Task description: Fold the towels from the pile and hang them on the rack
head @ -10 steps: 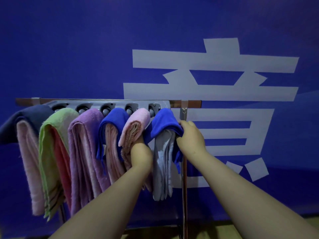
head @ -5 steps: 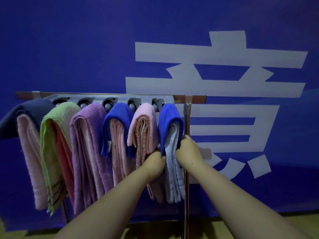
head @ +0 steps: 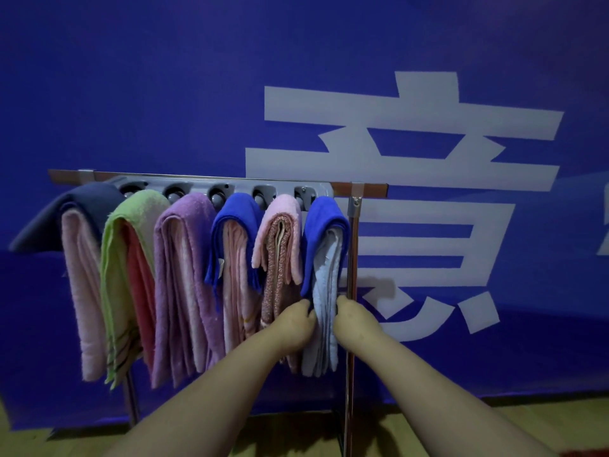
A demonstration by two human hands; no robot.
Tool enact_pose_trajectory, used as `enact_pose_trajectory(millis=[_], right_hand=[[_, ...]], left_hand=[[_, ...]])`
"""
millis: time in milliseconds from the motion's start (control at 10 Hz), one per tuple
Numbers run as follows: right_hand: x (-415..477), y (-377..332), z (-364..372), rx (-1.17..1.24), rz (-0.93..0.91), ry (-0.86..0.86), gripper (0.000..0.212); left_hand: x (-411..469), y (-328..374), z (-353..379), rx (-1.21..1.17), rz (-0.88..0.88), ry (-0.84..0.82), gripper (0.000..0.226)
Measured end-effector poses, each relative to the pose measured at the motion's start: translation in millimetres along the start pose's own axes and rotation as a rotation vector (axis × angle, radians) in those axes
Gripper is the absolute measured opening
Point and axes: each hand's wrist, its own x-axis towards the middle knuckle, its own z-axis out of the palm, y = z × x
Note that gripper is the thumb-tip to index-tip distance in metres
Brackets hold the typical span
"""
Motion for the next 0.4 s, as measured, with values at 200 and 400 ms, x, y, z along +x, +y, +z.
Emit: enact_pose_trajectory(millis=[200,400], right_hand=[[-32.1,-13.4,-5.2,-0.014,-0.026,-0.072,0.026],[-69.3,-38.2,-19.1,-0.032,-0.03,-0.093,0.033]], left_hand=[[-31.0,-1.6,-18.7,0.056,0.045,-0.075,0.032],[-67.1,4.1,-58.3,0.026,0.053,-0.021,0.024]])
